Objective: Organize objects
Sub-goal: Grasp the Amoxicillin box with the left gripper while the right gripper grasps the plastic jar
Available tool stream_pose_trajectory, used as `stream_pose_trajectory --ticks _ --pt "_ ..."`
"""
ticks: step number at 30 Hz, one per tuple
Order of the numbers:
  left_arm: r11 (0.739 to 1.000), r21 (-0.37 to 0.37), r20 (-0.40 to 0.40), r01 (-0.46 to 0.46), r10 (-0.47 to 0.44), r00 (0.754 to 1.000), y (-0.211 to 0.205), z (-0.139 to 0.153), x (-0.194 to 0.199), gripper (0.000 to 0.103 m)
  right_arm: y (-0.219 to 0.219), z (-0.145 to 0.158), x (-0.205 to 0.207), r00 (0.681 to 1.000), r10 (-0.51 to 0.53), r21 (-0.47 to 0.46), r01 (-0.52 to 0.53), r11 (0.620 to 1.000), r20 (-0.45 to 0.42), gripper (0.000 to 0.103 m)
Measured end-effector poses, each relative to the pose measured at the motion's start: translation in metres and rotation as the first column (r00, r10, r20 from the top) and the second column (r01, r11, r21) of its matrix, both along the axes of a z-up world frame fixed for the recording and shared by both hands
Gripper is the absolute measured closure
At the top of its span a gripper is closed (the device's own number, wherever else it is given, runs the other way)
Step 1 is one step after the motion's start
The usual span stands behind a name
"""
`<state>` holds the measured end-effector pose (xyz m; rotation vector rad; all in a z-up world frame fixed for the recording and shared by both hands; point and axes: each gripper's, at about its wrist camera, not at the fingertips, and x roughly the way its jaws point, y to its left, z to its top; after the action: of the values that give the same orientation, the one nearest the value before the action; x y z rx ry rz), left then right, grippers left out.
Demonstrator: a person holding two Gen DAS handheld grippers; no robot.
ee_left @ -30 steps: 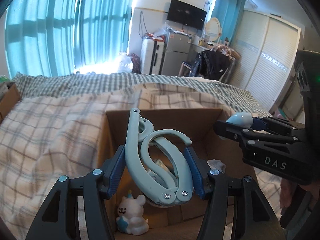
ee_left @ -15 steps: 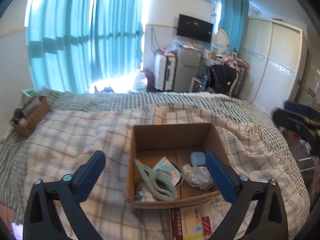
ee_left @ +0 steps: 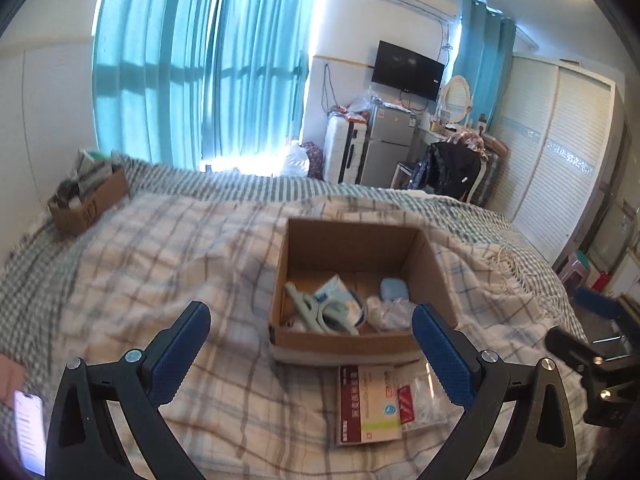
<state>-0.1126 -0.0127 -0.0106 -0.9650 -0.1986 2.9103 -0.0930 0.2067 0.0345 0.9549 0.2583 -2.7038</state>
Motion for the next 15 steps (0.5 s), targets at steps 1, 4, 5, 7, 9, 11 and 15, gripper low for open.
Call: stream_pose_trajectory --ticks 1,4,5,7,9,11,15 --pt "1.0 0.014 0.008 0.0 0.0 1.0 -0.002 -0.015 0.0 0.0 0.0 -0.013 -0.006 0.999 0.003 -0.009 -0.003 1.0 0.032 0.015" --pt "1.0 0.005 0.093 -0.008 0.008 0.996 -0.003 -0.056 -0.006 0.0 -0.009 -0.059 -0.023 0.991 -0.031 0.001 0.031 1.0 0.134 0.015" --pt "1.0 -0.007 0.114 -0.013 0.014 0.993 -0.003 -0.066 -0.008 0.0 -0.013 -0.074 -0.029 0.985 -0.037 0.011 0.036 0.999 0.166 0.015" --pt "0.999 -0.038 0.142 -0.029 0.034 0.989 -0.002 -0.083 -0.009 0.0 -0.018 -0.107 -0.041 0.971 -0.056 0.03 0.05 0.998 0.234 0.015" --pt "0.997 -0.078 0.15 -0.026 0.037 0.988 0.001 -0.096 -0.008 0.0 -0.021 -0.134 -0.048 0.956 -0.094 0.052 0.083 0.995 0.277 0.015" --pt "0.995 -0.095 0.155 -0.015 0.03 0.987 0.002 -0.103 -0.008 0.0 -0.021 -0.151 -0.052 0.949 -0.154 0.108 0.129 0.986 0.276 0.015" --pt "0.998 -0.066 0.194 -0.008 0.02 0.981 -0.003 -0.111 -0.015 0.0 -0.028 -0.166 -0.058 0.941 -0.134 0.113 0.104 0.988 0.311 0.016"
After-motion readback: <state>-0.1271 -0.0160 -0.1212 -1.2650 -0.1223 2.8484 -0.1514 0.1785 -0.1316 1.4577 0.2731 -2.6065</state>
